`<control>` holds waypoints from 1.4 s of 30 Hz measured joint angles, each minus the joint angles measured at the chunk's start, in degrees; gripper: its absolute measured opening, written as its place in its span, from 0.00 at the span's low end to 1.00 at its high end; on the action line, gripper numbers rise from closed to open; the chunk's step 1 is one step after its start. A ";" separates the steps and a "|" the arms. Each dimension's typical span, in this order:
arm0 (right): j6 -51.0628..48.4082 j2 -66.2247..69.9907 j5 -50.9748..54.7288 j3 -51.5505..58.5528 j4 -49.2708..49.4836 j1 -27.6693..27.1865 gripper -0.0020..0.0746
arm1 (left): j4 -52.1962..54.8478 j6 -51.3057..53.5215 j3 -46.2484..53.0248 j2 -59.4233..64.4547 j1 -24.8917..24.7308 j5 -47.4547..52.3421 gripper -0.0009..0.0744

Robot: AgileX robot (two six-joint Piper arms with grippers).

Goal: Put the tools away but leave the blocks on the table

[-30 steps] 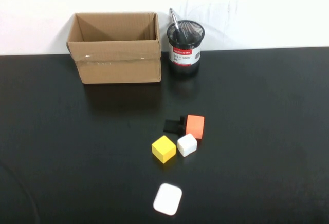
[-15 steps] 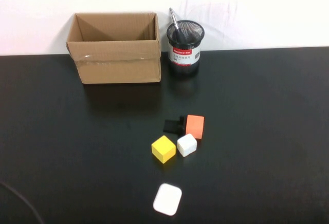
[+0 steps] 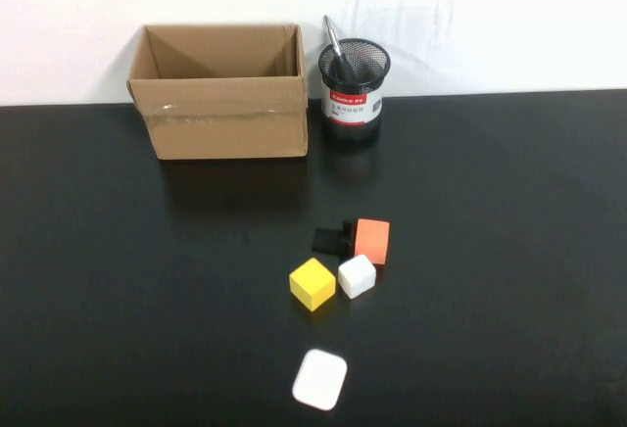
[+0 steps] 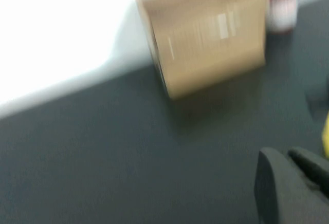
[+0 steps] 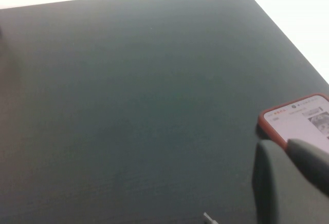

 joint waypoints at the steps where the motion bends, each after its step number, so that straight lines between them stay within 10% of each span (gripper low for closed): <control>1: 0.00 0.00 0.00 0.00 0.00 0.00 0.02 | 0.13 -0.13 2.03 -1.61 0.48 -3.62 0.01; 8: 0.00 0.00 0.00 0.00 0.00 0.00 0.02 | 0.45 -3.51 22.91 -17.67 8.00 -32.21 0.01; 17: 0.00 0.10 0.00 0.00 0.00 0.00 0.02 | 0.20 -16.30 44.68 -24.76 15.54 -34.17 0.01; 42: 0.00 0.10 0.00 0.00 0.00 0.00 0.02 | 0.10 -18.04 45.45 -24.81 15.63 -27.62 0.01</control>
